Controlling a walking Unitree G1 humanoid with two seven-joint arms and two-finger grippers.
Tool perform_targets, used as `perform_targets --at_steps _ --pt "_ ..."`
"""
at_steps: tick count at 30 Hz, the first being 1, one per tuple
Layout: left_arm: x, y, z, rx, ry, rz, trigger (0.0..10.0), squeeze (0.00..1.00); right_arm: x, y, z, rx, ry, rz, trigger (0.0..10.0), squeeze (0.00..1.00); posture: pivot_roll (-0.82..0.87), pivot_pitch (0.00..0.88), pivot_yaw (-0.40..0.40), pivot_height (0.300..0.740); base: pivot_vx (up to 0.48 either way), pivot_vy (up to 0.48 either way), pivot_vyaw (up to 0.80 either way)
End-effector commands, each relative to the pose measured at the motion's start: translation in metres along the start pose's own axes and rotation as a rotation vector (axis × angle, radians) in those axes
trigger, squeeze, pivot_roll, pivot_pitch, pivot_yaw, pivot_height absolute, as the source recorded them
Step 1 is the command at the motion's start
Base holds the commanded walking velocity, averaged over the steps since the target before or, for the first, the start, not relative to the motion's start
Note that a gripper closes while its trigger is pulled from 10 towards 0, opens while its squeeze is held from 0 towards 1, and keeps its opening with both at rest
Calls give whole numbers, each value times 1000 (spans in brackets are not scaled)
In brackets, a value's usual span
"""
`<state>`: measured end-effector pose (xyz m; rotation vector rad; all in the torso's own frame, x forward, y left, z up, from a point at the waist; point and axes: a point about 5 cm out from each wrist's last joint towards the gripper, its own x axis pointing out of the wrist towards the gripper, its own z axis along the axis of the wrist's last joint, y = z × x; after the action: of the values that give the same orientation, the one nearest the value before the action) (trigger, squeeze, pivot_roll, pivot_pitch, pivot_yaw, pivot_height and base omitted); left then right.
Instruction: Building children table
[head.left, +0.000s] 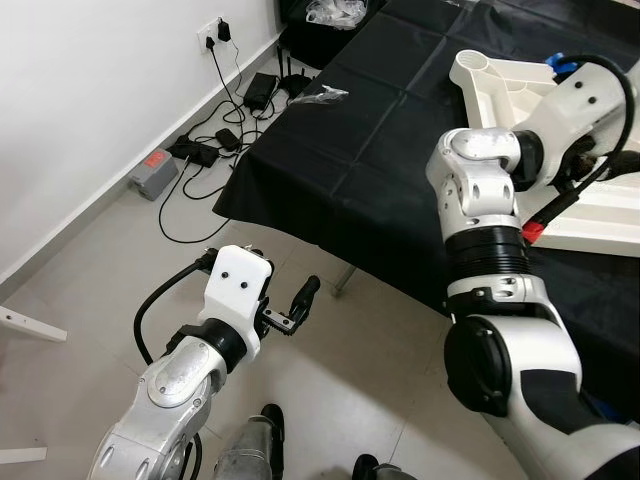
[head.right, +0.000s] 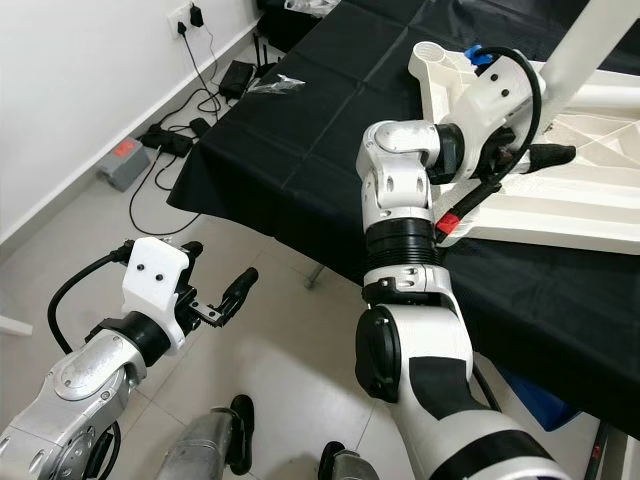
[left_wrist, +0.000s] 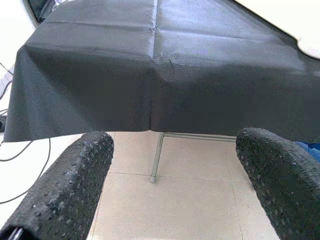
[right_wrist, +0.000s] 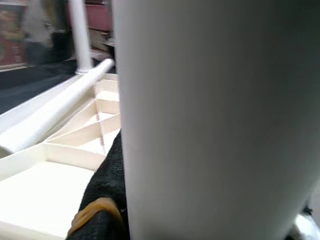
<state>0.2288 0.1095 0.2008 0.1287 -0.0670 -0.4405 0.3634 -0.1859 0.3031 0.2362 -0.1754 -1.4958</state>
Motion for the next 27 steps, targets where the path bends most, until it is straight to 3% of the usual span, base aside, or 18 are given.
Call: perform_targets --at_steps 1,8,18,23,25,27 --pt "-2 -3 -5 5 20 -7 10000 0 12 -22 -65 -341 130 -143 10000 0 214 336 -45 740 0 0 0" --pt "-2 -4 -4 4 16 -9 10000 0 18 -23 -63 -346 127 -181 10000 0 212 327 -46 740 0 0 0" --pt "-1 -6 -4 3 11 -17 10000 0 17 -17 -57 -303 97 -116 10000 0 208 326 -43 740 0 0 0" --pt "-1 -20 1 -54 -5 -141 10000 0 13 -15 -54 -303 89 -111 10000 0 209 329 -44 740 0 0 0" --pt "-7 -35 2 -81 -2 -273 10000 0 11 -14 -53 -300 85 -107 10000 0 210 329 -39 740 0 0 0" --pt "-10 -41 1 -87 0 -321 10000 0 10 -14 -53 -296 82 -103 10000 0 210 329 -39 740 0 0 0"
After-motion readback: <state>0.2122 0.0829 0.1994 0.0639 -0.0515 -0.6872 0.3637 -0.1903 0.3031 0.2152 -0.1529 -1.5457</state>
